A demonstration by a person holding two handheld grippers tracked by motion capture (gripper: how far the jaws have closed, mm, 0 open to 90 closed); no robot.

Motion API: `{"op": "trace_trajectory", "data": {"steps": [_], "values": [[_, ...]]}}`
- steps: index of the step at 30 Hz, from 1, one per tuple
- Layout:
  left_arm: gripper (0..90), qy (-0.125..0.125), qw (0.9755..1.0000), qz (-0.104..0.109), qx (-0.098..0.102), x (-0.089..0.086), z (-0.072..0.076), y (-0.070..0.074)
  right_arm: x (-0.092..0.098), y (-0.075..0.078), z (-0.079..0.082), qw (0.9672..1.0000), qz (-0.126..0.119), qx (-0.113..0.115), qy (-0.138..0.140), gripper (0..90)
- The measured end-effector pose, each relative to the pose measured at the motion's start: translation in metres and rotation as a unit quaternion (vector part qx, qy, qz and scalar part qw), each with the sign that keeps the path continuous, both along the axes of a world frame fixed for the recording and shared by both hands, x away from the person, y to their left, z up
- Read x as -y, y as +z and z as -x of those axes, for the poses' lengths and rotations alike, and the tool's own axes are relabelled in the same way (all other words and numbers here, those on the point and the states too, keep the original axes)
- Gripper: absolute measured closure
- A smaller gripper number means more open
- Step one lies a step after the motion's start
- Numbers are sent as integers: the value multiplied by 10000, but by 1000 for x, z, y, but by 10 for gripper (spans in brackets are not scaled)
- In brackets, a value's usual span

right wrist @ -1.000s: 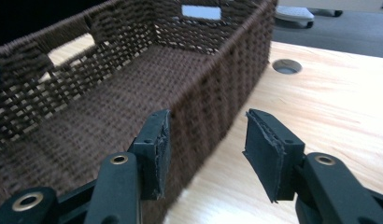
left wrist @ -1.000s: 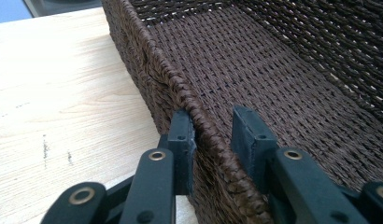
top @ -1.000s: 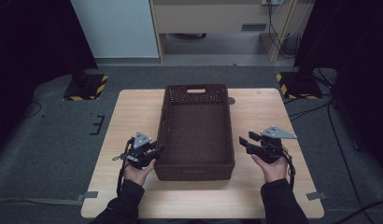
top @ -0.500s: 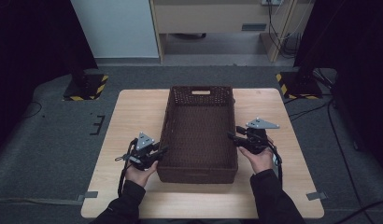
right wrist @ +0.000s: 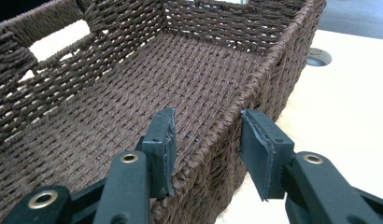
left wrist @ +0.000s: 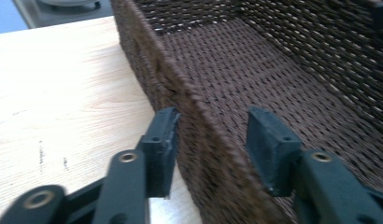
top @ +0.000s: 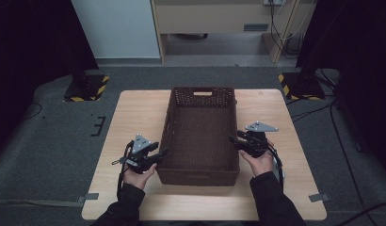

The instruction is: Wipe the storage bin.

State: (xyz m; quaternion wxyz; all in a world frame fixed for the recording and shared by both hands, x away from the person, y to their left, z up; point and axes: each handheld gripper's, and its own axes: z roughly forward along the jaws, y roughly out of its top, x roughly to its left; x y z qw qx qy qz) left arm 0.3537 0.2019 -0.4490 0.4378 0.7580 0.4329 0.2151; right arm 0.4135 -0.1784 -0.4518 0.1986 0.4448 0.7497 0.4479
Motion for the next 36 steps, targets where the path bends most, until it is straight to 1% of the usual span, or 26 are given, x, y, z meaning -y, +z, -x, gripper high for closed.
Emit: {"op": "trace_trajectory", "data": {"steps": [2,4,5,8,10,12,14,16,17,18,19,21,22,23,25,27,28,31,34,35,36], "values": [[598,1,10000,-42,0,-1,4,1,-1,0,2,10000,-6,-2,-23,561],[619,-28,10000,20,-33,-3,6,1,-1,0,6,10000,-39,-11,-35,557],[629,-31,10000,14,-37,-4,7,1,-1,0,7,10000,-63,-39,-42,554],[659,31,10000,-18,-40,-4,7,2,-2,2,10,9999,-68,-106,-36,544],[664,30,10000,-6,-34,-5,6,2,-1,3,9,9999,-27,-135,11,532],[676,73,10000,-12,-35,-6,4,2,-1,5,7,9999,-95,-50,17,529],[692,127,9999,-16,-12,-7,2,2,0,7,5,9999,-129,53,-54,521],[710,176,9998,-10,-7,-10,-1,1,1,9,2,9997,-122,179,-142,505],[718,186,9998,13,-16,-11,-3,1,1,8,0,9996,-106,196,-181,503],[721,182,9998,47,-33,-13,-4,1,1,7,-2,9995,-89,190,-233,500],[720,190,9998,85,-50,-13,-5,1,2,4,-3,9996,-73,173,-226,485],[707,224,9997,56,-30,-13,-4,1,3,1,-5,9995,-224,88,-197,499],[699,234,9997,7,-27,-12,-3,2,2,1,-5,9994,-262,76,-203,521],[682,240,9997,-21,-25,-12,-2,2,2,2,-5,9995,-264,78,-167,548],[661,192,9998,20,-53,-13,1,1,0,2,-3,9996,-206,98,-139,579],[652,135,9999,-22,-85,-14,5,0,-2,3,-2,9997,-150,115,-136,578],[652,99,9999,-51,-103,-14,7,-1,-1,3,-2,9998,-92,129,-89,578],[678,99,9998,-81,-134,-15,9,-1,-2,3,0,9998,-141,72,-104,584],[704,173,9997,-149,-128,-16,6,-1,-4,4,7,9998,-95,71,-145,577],[711,187,9996,-169,-132,-17,4,-1,-4,5,8,9999,-84,51,-126,573],[714,220,9995,-169,-133,-19,3,-1,-4,7,9,9999,-98,-26,-91,567]]}}
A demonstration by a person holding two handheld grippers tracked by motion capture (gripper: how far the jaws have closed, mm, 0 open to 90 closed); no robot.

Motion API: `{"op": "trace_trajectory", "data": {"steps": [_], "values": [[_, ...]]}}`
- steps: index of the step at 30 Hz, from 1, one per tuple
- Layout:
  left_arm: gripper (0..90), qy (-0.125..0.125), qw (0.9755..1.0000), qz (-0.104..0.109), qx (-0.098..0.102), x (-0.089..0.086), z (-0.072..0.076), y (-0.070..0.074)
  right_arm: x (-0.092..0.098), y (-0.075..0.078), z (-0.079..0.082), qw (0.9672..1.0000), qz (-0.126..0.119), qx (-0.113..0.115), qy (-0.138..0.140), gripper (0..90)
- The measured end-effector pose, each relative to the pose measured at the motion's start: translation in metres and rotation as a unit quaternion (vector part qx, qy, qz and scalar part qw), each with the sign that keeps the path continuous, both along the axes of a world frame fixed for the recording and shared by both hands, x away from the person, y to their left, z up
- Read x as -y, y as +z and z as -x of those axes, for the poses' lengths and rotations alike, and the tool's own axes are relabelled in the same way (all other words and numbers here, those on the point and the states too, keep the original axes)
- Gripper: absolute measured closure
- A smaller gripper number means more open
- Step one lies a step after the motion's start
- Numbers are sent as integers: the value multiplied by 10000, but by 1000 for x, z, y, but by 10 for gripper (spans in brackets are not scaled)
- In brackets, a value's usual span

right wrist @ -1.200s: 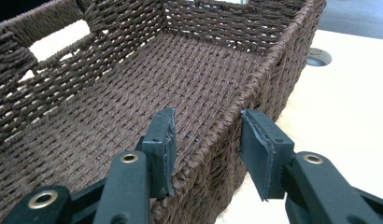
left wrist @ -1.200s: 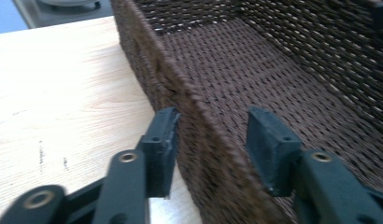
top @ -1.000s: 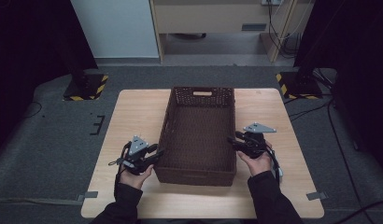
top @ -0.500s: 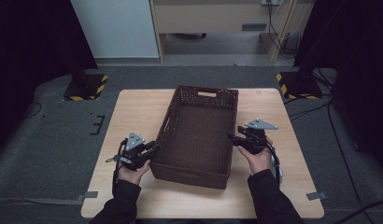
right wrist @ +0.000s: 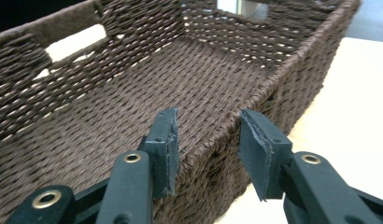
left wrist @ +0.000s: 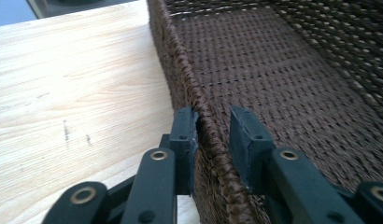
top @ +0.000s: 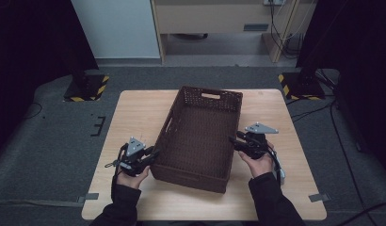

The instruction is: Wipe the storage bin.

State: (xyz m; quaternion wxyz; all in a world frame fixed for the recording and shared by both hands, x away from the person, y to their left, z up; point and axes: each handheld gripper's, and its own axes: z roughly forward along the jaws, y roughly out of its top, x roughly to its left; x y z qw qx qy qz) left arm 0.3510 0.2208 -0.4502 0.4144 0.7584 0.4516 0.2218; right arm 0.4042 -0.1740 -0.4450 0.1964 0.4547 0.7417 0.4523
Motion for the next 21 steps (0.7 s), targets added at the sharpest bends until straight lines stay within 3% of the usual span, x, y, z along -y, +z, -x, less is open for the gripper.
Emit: {"op": "trace_trajectory", "data": {"steps": [3,8,11,14,16,21], "values": [[726,136,9999,15,6,-4,-5,0,-2,4,0,9999,127,86,47,534],[763,310,9995,21,29,-11,-13,-1,-2,0,-10,9994,131,304,-140,497],[772,309,9995,46,15,-11,-12,-1,1,-4,-12,9997,-34,216,-129,492],[778,288,9996,-51,38,-11,-5,0,0,-3,-10,9998,-33,188,-92,537],[780,283,9996,21,24,-14,-3,0,-1,-3,-9,9997,42,218,-88,540],[802,325,9995,-9,-4,-16,-7,1,-3,-1,-1,9997,68,192,-105,541]]}}
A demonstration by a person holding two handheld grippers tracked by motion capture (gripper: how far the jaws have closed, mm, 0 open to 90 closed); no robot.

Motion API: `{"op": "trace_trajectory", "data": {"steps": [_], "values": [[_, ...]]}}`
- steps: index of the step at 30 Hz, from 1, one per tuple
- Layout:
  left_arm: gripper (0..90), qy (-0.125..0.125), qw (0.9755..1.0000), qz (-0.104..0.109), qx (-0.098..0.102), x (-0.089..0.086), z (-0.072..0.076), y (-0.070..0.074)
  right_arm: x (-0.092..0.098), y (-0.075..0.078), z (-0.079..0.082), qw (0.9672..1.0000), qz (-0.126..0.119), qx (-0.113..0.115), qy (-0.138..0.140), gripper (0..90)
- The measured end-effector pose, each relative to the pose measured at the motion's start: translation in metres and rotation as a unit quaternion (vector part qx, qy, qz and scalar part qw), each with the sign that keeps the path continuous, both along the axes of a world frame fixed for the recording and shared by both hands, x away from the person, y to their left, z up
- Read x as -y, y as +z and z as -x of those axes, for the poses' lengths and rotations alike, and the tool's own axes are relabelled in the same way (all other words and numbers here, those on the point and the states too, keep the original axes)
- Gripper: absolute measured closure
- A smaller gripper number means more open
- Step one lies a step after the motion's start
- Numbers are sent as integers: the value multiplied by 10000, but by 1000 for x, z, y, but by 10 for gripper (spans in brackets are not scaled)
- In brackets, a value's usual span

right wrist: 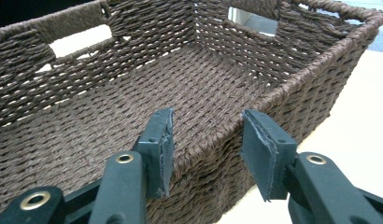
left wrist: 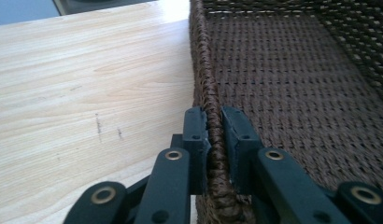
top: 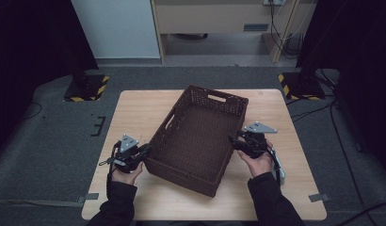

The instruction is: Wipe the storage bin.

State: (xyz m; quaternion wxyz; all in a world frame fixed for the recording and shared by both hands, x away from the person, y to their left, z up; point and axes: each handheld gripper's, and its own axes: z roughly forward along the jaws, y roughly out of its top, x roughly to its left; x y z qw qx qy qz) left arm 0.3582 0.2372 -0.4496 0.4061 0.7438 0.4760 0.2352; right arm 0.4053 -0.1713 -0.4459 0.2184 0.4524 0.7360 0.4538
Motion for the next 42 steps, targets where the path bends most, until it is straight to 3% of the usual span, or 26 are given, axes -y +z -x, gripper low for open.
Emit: {"op": "trace_trajectory", "data": {"steps": [4,9,16,20,23,25,30,33,37,42], "values": [[801,57,10000,61,-5,-5,-6,-1,1,5,3,9998,40,-117,147,549],[789,128,9999,71,-3,-8,-13,-2,2,4,-5,9999,136,96,-45,518],[701,159,9998,129,83,-10,-5,0,5,0,-8,9999,-68,10,-84,514],[735,211,9997,85,35,-11,-7,0,5,0,-5,9999,-110,-51,-72,513],[751,194,9997,178,-1,-15,-12,-1,3,1,0,9998,-141,-83,-76,507],[751,225,9996,143,15,-16,-15,-1,3,5,1,9999,-56,-145,-15,506],[726,366,9992,118,78,-19,-23,-2,5,9,-5,9994,-91,214,-253,466],[714,413,9991,104,69,-20,-25,-3,9,3,-10,9996,-9,98,-278,464],[678,494,9987,26,135,-18,-22,-1,10,0,-11,9996,-99,21,-263,455],[634,518,9982,204,218,-24,-13,2,9,1,-7,9995,-109,-38,-280,471]]}}
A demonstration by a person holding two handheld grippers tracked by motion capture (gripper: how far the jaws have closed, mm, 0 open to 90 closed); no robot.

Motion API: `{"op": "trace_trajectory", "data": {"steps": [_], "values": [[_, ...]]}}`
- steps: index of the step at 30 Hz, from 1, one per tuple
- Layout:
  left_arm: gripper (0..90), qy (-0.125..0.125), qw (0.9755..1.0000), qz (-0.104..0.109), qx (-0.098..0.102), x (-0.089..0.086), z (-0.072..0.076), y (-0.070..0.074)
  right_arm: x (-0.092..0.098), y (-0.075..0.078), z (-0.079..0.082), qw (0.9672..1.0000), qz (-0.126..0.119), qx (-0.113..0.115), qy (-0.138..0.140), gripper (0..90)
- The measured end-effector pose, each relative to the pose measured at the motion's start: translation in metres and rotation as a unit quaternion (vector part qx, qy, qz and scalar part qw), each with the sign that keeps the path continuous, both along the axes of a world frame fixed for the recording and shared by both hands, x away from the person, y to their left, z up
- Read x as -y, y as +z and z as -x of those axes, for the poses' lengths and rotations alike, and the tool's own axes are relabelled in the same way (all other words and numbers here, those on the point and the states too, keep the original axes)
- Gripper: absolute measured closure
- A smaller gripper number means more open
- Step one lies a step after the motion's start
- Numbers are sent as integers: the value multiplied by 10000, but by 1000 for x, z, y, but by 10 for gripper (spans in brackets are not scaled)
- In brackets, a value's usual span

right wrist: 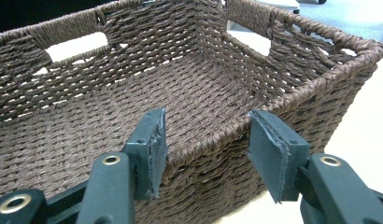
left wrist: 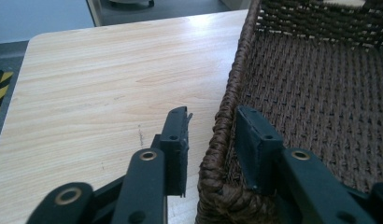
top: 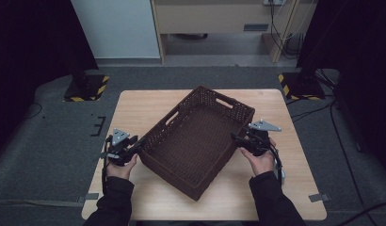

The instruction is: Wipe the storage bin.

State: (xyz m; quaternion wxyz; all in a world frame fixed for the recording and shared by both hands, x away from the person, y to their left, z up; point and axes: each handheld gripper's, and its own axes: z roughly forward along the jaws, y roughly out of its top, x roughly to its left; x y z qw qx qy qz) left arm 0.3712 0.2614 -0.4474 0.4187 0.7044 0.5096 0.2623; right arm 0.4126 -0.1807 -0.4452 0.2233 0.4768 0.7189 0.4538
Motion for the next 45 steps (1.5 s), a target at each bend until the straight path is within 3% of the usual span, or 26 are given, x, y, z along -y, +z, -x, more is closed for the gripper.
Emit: {"op": "trace_trajectory", "data": {"steps": [7,10,15,19,25,30,33,36,39,45], "values": [[680,74,10000,1,29,-5,-4,1,-3,4,8,9999,93,-56,27,470],[692,151,9998,-92,68,-5,-10,1,0,7,6,9999,71,115,-42,451],[673,251,9997,-29,62,-9,-15,1,6,4,-1,9997,74,178,-153,436],[603,333,9994,-19,93,-10,-12,3,2,3,0,9993,301,146,-149,433],[523,417,9988,143,213,-18,6,8,1,4,5,9995,244,50,-176,456],[513,260,9992,134,268,-8,16,10,0,4,10,9994,288,79,-198,451],[513,182,9995,51,235,-1,14,8,0,4,13,9995,228,70,-217,449],[501,263,9993,-75,269,3,11,6,3,7,13,9997,196,-1,-160,447],[522,326,9990,-115,268,3,6,4,8,9,11,9996,114,86,-229,430],[501,354,9989,-133,276,5,-3,3,11,7,9,9990,303,103,-328,423]]}}
